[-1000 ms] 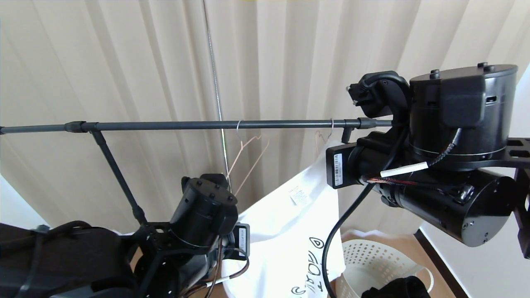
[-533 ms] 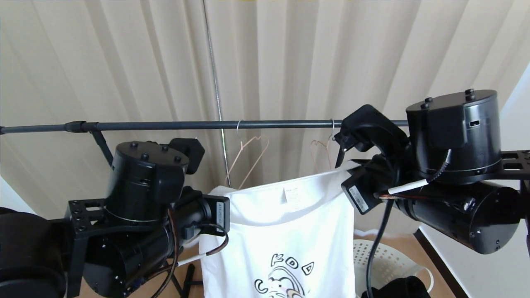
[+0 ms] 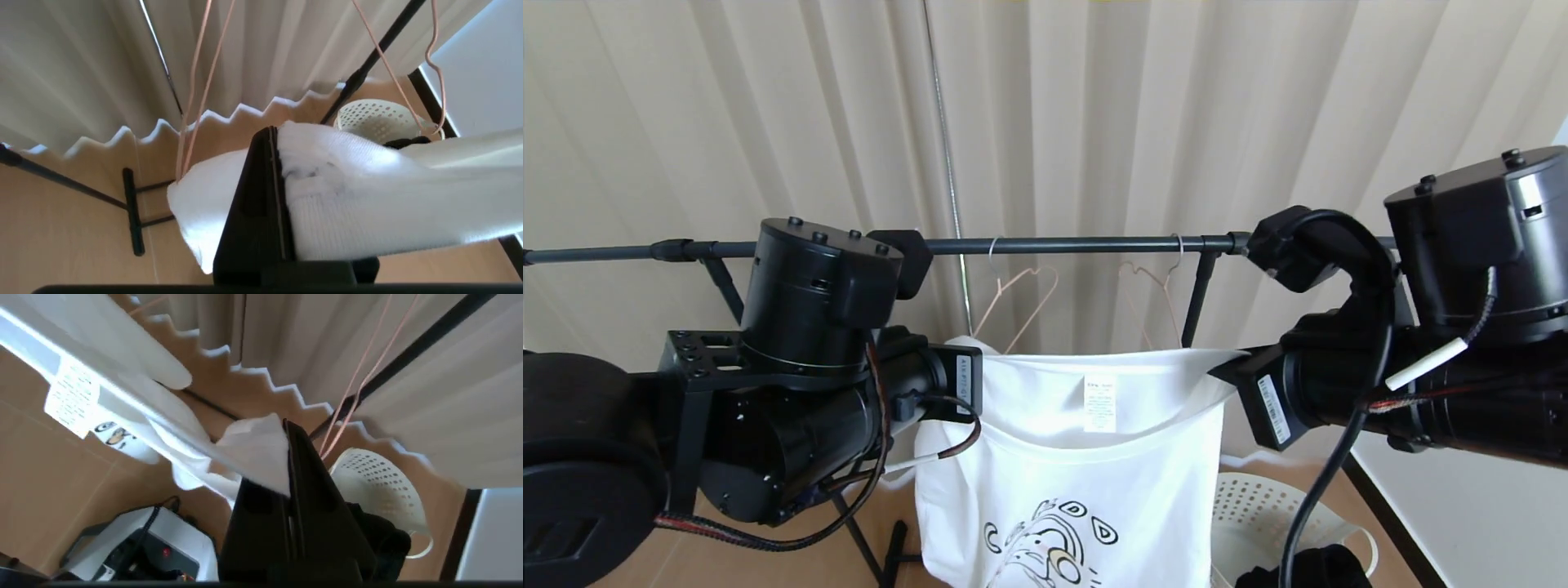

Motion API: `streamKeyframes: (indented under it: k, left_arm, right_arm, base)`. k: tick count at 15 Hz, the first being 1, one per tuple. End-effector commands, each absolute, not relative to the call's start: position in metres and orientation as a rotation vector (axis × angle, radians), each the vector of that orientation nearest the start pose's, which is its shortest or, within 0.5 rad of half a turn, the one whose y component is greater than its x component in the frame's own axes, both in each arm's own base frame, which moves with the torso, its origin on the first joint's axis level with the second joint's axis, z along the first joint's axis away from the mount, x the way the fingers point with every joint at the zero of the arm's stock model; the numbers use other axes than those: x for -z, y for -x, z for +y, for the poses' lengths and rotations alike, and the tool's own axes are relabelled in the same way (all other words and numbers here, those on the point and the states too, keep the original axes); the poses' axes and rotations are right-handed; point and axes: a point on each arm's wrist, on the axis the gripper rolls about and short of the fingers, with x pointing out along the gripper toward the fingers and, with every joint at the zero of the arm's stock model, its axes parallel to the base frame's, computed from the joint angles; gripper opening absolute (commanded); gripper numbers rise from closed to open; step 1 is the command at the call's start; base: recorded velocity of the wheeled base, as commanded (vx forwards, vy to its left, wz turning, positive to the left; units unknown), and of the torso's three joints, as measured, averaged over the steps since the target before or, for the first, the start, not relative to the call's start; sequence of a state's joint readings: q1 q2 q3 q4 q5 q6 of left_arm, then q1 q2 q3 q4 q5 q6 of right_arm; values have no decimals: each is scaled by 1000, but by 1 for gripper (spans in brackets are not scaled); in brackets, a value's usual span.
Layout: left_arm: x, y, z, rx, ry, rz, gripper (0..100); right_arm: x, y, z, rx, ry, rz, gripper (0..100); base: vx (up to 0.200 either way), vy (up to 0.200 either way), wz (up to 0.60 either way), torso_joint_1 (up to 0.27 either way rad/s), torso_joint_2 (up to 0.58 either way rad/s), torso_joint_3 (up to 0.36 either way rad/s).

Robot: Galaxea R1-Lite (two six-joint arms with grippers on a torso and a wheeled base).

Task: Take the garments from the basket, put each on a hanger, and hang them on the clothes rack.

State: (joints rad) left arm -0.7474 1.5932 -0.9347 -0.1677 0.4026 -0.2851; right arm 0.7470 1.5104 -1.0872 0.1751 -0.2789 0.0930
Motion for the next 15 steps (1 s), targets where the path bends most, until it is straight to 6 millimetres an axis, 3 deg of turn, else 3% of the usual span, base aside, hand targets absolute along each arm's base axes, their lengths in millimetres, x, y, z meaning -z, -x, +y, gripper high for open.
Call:
streamKeyframes:
  k: [1, 4, 9, 11, 15]
  left_arm:
    - [-204, -216, -188, 279, 10, 461, 0]
    - [-211, -219, -189, 300, 23, 445, 0]
    - [-236, -244, -192, 374, 26, 373, 0]
    - [-246, -259, -201, 443, 48, 350, 0]
    - [-249, -290, -224, 559, 62, 329, 0]
  right_arm:
    - [-247, -195, 161, -403, 181, 525, 0]
    - [-247, -196, 161, -399, 178, 520, 0]
    - [-248, -192, 154, -349, 213, 523, 0]
    - [-246, -182, 153, -330, 278, 556, 0]
    - [-241, -148, 179, -501, 372, 593, 0]
  base:
    - [0, 0, 0, 0, 0, 0]
    - [0, 0, 0, 0, 0, 0]
    - [0, 0, 0, 0, 0, 0]
    - [0, 0, 0, 0, 0, 0]
    - [0, 0, 0, 0, 0, 0]
